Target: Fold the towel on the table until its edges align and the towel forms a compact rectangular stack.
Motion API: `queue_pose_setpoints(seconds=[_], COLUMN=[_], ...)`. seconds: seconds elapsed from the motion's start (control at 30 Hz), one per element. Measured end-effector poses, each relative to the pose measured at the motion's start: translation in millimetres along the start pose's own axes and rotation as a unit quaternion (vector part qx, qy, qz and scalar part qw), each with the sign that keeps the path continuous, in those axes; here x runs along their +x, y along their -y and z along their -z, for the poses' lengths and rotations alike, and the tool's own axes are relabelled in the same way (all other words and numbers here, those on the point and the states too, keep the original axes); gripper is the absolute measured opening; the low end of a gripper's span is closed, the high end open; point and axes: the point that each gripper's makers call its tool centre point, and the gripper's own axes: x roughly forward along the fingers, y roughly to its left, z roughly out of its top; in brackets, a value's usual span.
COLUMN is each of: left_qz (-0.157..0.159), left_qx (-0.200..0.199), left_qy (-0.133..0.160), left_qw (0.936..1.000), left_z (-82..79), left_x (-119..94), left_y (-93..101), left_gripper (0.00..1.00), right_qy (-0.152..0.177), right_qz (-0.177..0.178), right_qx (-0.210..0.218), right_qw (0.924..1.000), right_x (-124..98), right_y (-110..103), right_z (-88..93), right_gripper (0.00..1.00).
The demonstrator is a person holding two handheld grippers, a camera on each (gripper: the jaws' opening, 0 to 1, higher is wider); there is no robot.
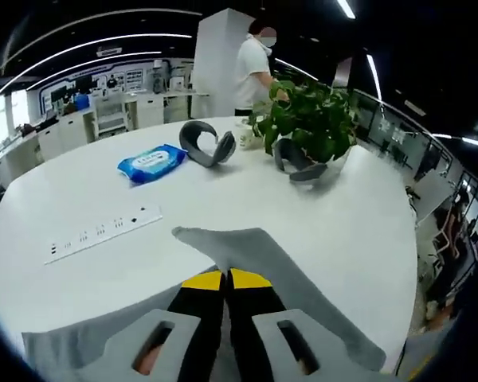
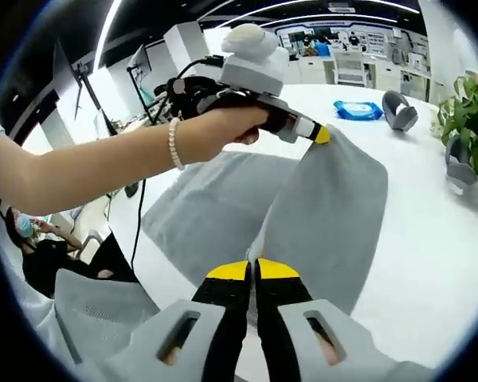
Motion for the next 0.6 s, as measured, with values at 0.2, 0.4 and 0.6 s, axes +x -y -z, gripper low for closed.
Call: queue_pose_setpoints(seconds=[0.2, 0.4, 0.6], left_qz=[-0.015, -0.029, -0.039], left_qx=[-0.001, -0.009, -0.019], left_qy=[0.011, 0.011, 0.013], left_qw=[0.9998, 0.9995, 0.999], left_z=[-3.4, -2.2, 3.3], left_x=[-14, -25, -33], left_y=[-14.7, -26.2, -37.4], left_gripper=[0.01, 0.01, 0.01], right_qy=[0.001, 0.006, 0.006], right_qz=[-0.016, -0.025, -0.026], right_qx=[-0.021, -0.031, -0.037], right_qw=[0.9996, 0.9992, 0.999], right_x=[5, 5, 3], right_y=[-16, -24, -25], right_z=[-10.4, -15.9, -17.3], right_gripper=[0.0, 0.0, 0.0])
